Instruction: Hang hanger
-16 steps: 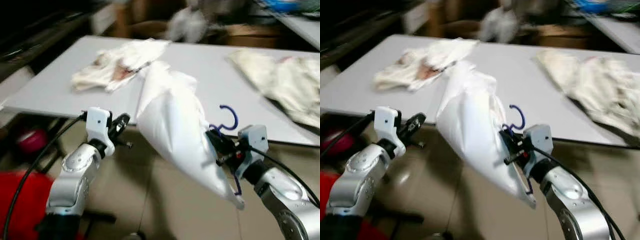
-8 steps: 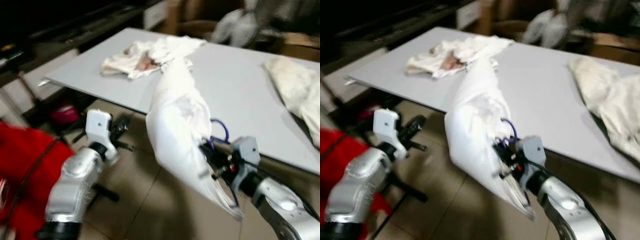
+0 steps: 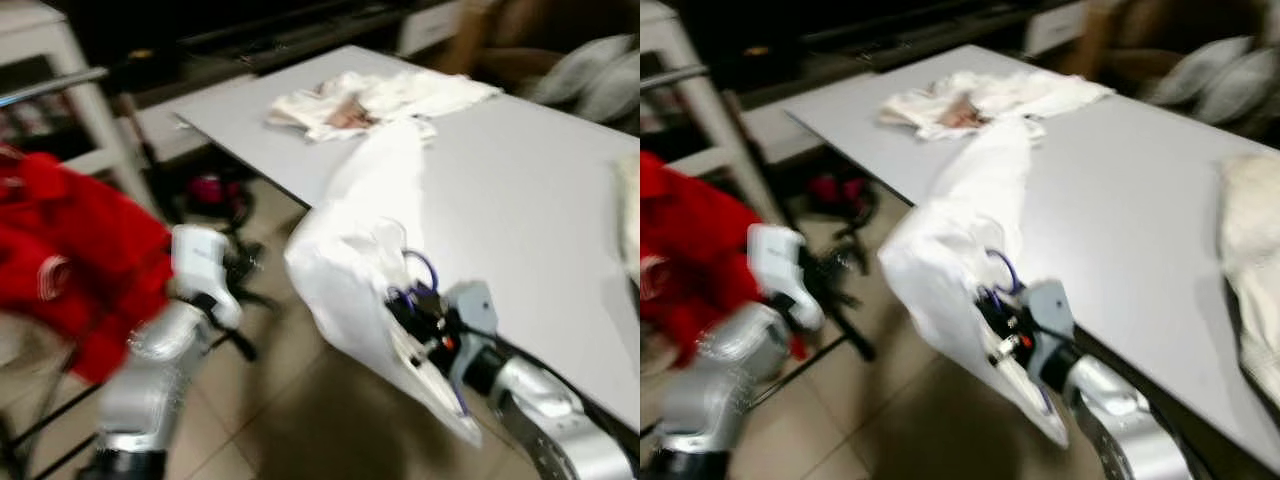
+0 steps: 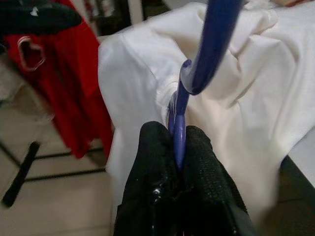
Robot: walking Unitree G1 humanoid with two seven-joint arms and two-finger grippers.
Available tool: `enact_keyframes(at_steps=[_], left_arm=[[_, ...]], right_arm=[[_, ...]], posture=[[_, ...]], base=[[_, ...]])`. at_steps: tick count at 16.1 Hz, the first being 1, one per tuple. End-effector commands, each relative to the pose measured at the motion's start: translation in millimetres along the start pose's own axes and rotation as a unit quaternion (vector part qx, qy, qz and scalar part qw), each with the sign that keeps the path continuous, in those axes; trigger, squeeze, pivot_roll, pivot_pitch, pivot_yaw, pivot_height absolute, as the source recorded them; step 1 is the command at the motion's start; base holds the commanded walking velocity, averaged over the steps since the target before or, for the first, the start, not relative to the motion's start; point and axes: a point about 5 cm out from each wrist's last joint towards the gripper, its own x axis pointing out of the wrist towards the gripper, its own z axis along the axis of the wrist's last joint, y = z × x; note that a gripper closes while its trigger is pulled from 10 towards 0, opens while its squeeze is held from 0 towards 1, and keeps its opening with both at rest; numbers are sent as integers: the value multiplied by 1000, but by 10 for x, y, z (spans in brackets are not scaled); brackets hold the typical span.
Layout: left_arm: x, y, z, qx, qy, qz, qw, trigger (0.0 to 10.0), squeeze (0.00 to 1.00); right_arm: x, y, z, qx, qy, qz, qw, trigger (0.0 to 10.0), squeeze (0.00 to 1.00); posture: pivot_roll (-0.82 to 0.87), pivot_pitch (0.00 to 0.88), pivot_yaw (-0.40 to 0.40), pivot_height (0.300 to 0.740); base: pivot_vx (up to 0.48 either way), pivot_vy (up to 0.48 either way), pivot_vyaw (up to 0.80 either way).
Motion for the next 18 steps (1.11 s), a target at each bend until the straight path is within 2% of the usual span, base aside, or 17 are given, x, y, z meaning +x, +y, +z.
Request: enact_keyframes(at_steps=[1,9,11,14,16,17,18], left_arm=[[-22,80,78,13,-7,13,1000,10000,0],[-4,73,112,12,-5,15,1000,10000,0],[24,77,200,64,-30,27,997,10000,0],[53,70,203,70,-27,26,997,10000,0],[55,69,202,68,-29,28,997,10000,0],[61,80,187,54,-26,31,998,10000,0],[74,88,170,10,-24,26,999,10000,0]], right_arm=[[28,17,72,-7,-20,3,1000,10000,0],[40,-18,75,-10,-33,-4,999,10000,0],[52,-92,64,-17,-34,-20,999,10000,0],[52,-142,67,-23,-37,-23,999,10000,0],[49,-155,82,-30,-38,-21,999,10000,0],[47,-165,97,-34,-41,-22,998,10000,0],[50,-172,113,-37,-43,-22,998,10000,0]], posture=[[-200,0,59,740],[-196,0,62,740],[-196,0,62,740],[-193,0,60,740],[-190,0,58,740],[-188,0,56,740],[-187,0,55,740]], base=[[0,480,800],[0,480,800],[0,-480,800],[0,-480,800],[0,-480,800],[0,-480,800],[0,0,800]])
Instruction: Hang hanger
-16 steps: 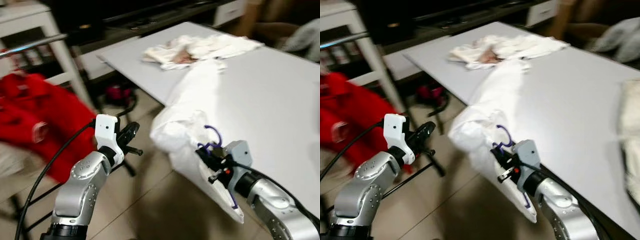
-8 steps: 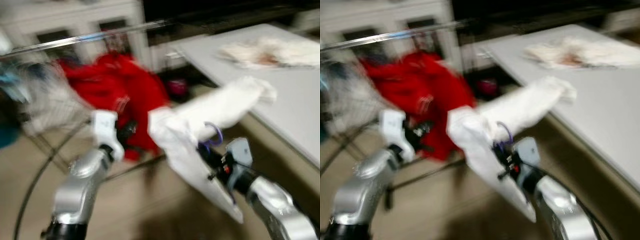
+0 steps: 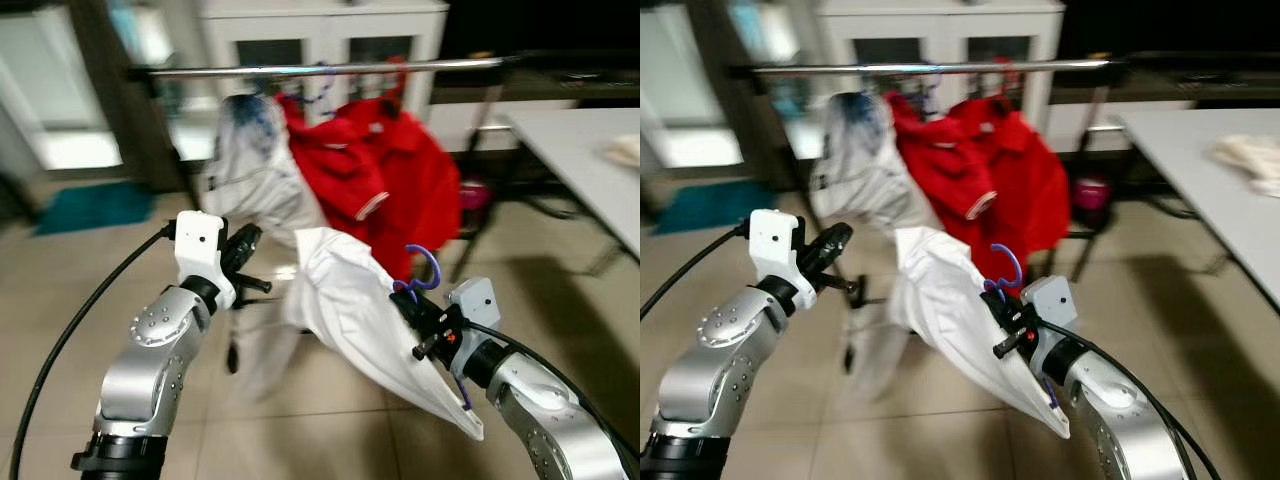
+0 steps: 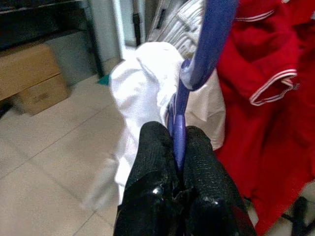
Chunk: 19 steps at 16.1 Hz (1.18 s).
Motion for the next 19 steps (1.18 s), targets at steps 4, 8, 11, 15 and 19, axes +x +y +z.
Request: enact_keyframes(at_steps=[4,8,11,15,19], left_arm=[[25,18,-1,4,11,0,1000,10000,0],[39,135,39,16,5,-12,1000,10000,0],[12,227,45,47,13,-46,998,10000,1000],[83,186,-17,76,33,-119,989,10000,1000],[341,84,-56,44,17,-185,982,10000,1000]], right_arm=[[28,-103,267,-34,-39,-18,998,10000,0],[63,-158,442,-48,-59,-22,997,10000,0],[81,-261,577,-61,-68,-33,995,10000,0],[98,-316,672,-57,-75,-25,995,10000,0],[98,-258,788,-36,-93,12,995,10000,0]], posture=[[-185,0,56,740],[-193,0,74,740],[-196,0,78,740],[-193,0,56,740],[-210,0,64,740]], base=[[0,480,800],[0,67,200],[0,0,0],[0,0,0],[0,0,0]])
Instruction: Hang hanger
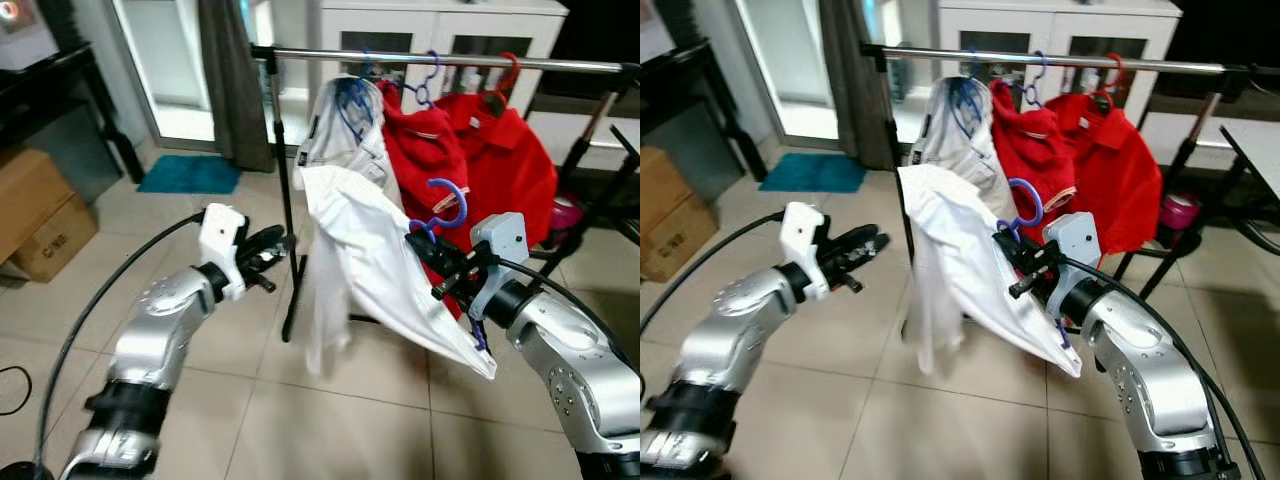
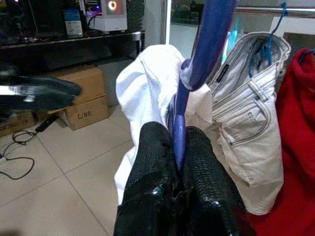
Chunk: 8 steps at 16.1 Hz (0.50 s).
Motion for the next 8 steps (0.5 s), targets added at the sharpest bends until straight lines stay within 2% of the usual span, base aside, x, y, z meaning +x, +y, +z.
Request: enact_keyframes(at_steps=[1,4,5,6,7,8], left_arm=[[50,5,33,14,-3,-13,1000,10000,24],[225,11,95,11,-29,-53,998,10000,0],[238,6,98,10,-31,-58,998,10000,0],[277,1,94,15,-32,-69,997,4667,0],[308,10,99,14,-38,-68,997,0,0],[319,16,100,12,-40,-67,997,0,0]], right_arm=[[7,29,191,-11,-37,14,999,10000,0],[-13,78,244,-16,-36,36,999,10000,0],[-15,81,248,-16,-36,38,999,10000,0],[-19,89,260,-15,-36,40,998,10000,0],[-25,93,273,-13,-38,42,998,10000,0],[-28,95,281,-13,-39,43,998,10000,0]], posture=[[-213,0,67,740],[-224,0,74,740],[-227,0,75,740],[-230,0,78,740],[-233,0,75,740],[-234,0,72,740]], base=[[0,0,0],[0,0,0],[0,0,0],[0,0,0],[0,0,0],[0,0,0]])
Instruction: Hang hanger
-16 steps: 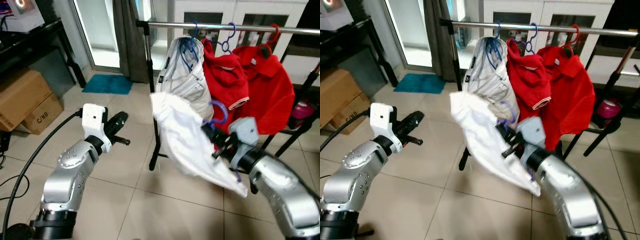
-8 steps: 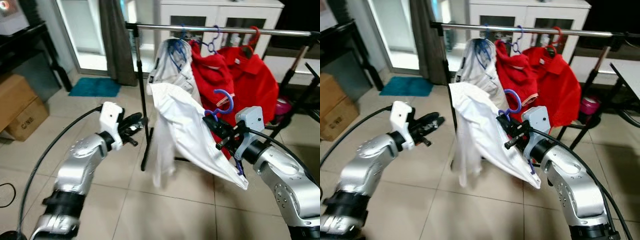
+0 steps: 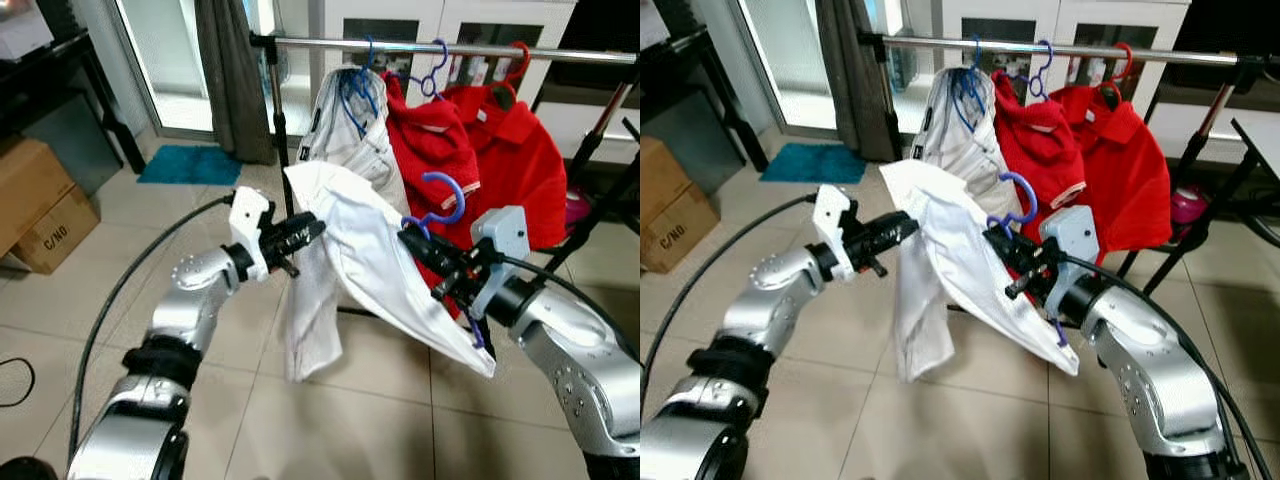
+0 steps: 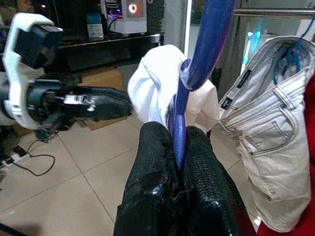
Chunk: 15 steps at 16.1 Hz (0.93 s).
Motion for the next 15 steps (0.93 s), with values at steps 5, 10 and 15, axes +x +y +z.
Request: enact_keyframes(at_steps=[5,10,15], left_arm=[[56,66,70,11,-21,-10,1000,0,0],[76,67,76,14,-28,-28,999,0,0],[79,42,107,1,-48,-48,998,0,0]], right_arm=[[-15,19,173,-6,-32,9,999,10000,0],[-31,31,166,1,-32,8,999,10000,0],[-40,13,150,8,-30,1,1000,10000,0]], posture=[[-238,0,74,740],[-239,0,77,740],[-238,6,78,740]], base=[[0,0,0],[0,0,0],[0,0,0]])
